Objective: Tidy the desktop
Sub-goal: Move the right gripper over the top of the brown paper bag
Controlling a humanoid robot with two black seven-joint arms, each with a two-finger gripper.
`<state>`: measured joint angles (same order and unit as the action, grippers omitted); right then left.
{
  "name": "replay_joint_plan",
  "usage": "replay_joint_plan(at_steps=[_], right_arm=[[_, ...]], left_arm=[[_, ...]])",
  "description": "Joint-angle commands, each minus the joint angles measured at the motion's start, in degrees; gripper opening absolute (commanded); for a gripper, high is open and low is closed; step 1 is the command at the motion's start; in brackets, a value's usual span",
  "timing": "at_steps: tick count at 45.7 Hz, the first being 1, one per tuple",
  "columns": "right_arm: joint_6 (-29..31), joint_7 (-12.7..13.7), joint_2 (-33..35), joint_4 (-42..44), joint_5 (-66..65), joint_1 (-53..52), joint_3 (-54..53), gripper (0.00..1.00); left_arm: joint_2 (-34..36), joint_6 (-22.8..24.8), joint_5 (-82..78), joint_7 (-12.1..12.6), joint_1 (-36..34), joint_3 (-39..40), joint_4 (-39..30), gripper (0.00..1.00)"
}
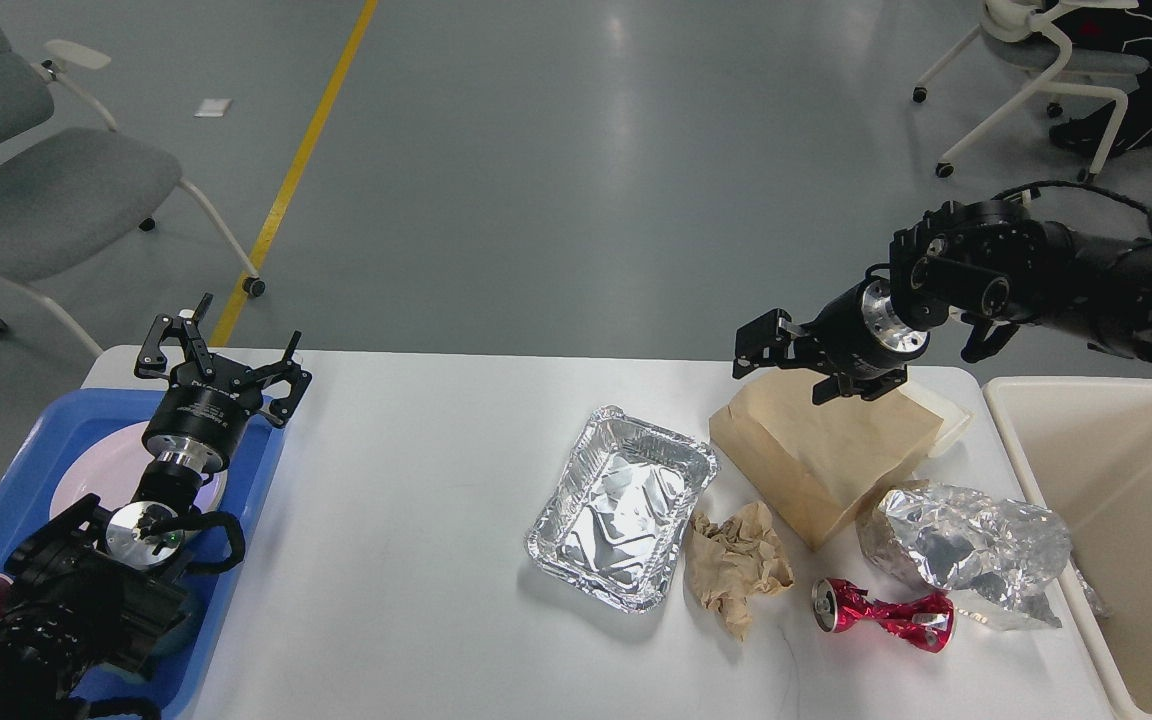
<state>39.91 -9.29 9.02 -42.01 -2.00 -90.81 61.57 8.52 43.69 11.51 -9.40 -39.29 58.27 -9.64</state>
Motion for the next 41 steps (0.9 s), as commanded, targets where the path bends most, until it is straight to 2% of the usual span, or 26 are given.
replay_joint_plan(at_steps=[1,8,16,24,29,34,41], right_arm=[[4.2,0.1,-3.2,-6.0,1.2,-6.1,5.5,1.00],[5.9,0.1,-8.1,-8.3,1.3,-14.2,10.8,1.00],[14.9,0.1,-12.4,-9.0,1.3,-23.4,14.8,1.00],[15.1,0.6,-12.5,-8.5,0.5,-28.6,14.8,1.00],[15.1,0.8,-12.0,-7.3,-0.1,-26.5,15.1,1.00],[14.8,0.8,-11.5,-2.8,-1.4,-16.5,15.5,1.00],[6.4,0.9,-3.7,2.7,0.2,-4.7,15.1,1.00]], left_arm=[[0.0,0.0,0.0,0.0,0.0,0.0,0.0,0.96],[0.0,0.0,0.0,0.0,0.0,0.0,0.1,0.96],[0.0,0.0,0.0,0.0,0.0,0.0,0.1,0.96],[0.0,0.0,0.0,0.0,0.0,0.0,0.1,0.96],[0.0,0.1,0.0,0.0,0.0,0.0,0.1,0.96],[0.0,0.1,0.0,0.0,0.0,0.0,0.0,0.96],[0.0,0.1,0.0,0.0,0.0,0.0,0.0,0.96]])
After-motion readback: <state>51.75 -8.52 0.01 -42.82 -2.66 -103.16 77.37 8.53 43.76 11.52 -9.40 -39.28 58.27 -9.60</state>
